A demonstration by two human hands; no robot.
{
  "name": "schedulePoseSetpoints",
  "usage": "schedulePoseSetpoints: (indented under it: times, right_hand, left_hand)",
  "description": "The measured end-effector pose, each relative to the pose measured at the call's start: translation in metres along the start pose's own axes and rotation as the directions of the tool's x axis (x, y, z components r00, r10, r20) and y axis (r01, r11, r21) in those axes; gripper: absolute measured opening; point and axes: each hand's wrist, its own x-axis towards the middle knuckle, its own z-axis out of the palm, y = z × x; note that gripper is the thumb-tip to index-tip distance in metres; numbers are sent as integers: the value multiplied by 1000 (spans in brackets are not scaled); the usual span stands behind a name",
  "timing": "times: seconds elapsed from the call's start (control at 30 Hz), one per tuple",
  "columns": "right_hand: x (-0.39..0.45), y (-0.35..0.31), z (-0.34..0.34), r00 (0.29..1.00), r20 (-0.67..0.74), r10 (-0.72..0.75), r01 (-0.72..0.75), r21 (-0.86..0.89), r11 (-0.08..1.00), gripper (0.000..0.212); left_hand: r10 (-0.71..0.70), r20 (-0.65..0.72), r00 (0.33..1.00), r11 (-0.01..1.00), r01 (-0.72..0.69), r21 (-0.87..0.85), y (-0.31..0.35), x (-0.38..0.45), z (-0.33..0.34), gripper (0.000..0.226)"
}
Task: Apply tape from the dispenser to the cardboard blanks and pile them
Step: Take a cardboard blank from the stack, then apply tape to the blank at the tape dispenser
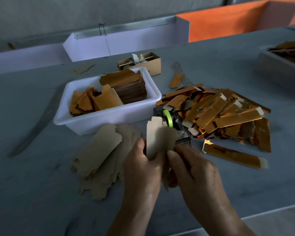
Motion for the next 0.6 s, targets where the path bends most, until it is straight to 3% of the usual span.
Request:
schedulePoseSetpoints:
  times: [0.07,0.2,0.27,0.37,0.47,0.6]
  right_hand:
    - [0,-3,0,995,39,93,-98,161,982,12]
    - [6,1,-3,978,58,203,-211,231,950,7]
    - [8,1,-4,963,94,254,-270,258,928,10]
    - [8,1,-6,955,125,269,-291,210,934,12]
    - [11,7,-13,955,71,288,-294,94,951,21]
    - [11,6,-17,864,348,365,-483,368,795,33]
  left_hand:
    - [-40,66,997,997,44,-63,0,-1,-3,8]
    - [-32,274,961,989,71,-132,3,-2,-12,9]
    - [12,294,956,994,19,-103,4,-2,-15,10]
    - [8,269,963,1000,-2,-23,2,-4,-19,14]
    - [-55,353,934,998,59,1,5,-7,-22,16]
    - [-119,448,886,993,115,36,8,-8,-24,11]
